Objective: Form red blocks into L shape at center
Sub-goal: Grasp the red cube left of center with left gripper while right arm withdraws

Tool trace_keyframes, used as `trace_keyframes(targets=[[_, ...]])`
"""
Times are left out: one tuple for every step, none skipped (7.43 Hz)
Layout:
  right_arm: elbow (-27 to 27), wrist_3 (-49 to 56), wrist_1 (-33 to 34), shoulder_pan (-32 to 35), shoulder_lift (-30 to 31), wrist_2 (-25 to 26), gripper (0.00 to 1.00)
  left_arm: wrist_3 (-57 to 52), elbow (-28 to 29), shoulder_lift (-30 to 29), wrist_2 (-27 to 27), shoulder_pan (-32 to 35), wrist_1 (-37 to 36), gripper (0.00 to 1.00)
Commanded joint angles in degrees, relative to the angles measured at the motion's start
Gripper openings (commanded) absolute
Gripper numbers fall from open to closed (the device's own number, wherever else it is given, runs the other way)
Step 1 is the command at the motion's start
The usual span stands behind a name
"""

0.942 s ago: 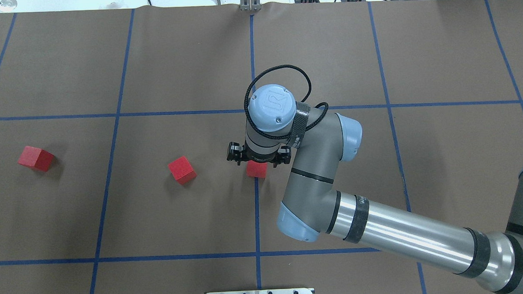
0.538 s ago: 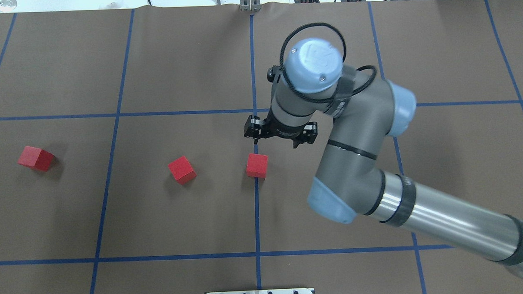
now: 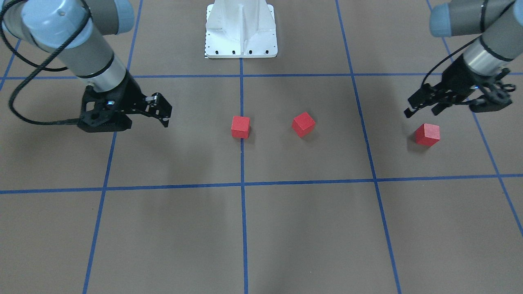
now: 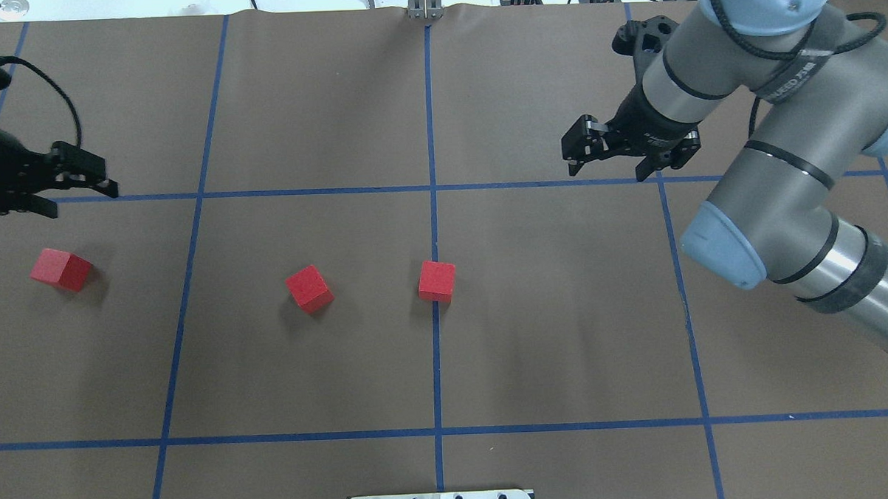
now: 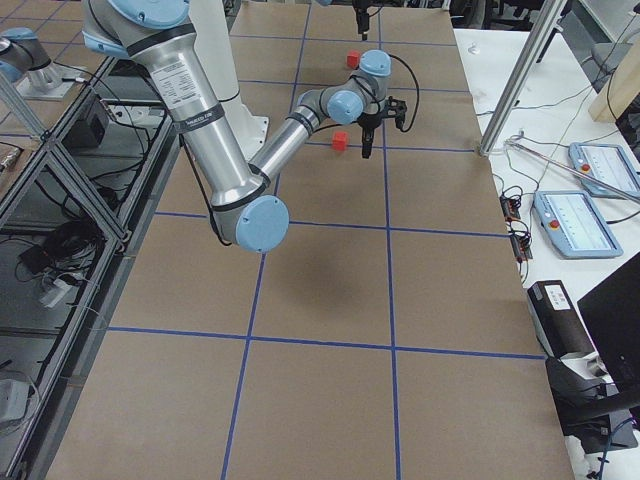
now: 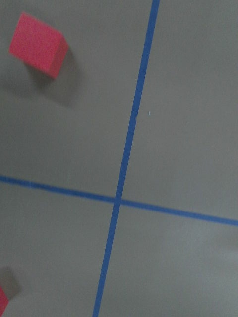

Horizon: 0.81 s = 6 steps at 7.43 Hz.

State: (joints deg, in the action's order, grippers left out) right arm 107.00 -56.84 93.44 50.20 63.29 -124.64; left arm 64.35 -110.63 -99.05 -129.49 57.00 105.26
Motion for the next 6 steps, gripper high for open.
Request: trace_keyframes(targets=[[0.1, 6.4, -0.4, 6.1, 5.9, -0.2, 0.99, 16.1, -0.1, -11.0, 8.4, -12.2, -9.0, 1.0], [0.2, 6.0, -1.1, 7.2, 6.9, 0.4, 0.99, 21.0, 0.3, -15.9, 10.2, -16.6, -14.3, 1.0], [0.1, 6.2, -1.9, 9.1, 8.3, 1.4, 0.99, 28.2, 1.3, -18.0, 12.1, -22.1, -15.9, 1.0], [0.1, 5.8, -3.8, 10.9, 9.6, 1.6, 0.99, 30.3, 2.7, -18.1, 16.3, -24.3, -16.0, 1.0], [0.2, 5.7, -4.6, 10.9, 10.1, 1.6, 0.99, 30.8, 3.1, -17.3, 16.5, -24.5, -15.9, 1.0], [0.8, 5.7, -4.6, 11.1, 10.5, 1.6, 0.99, 32.8, 5.2, -17.8, 16.4, -24.7, -15.4, 1.0]])
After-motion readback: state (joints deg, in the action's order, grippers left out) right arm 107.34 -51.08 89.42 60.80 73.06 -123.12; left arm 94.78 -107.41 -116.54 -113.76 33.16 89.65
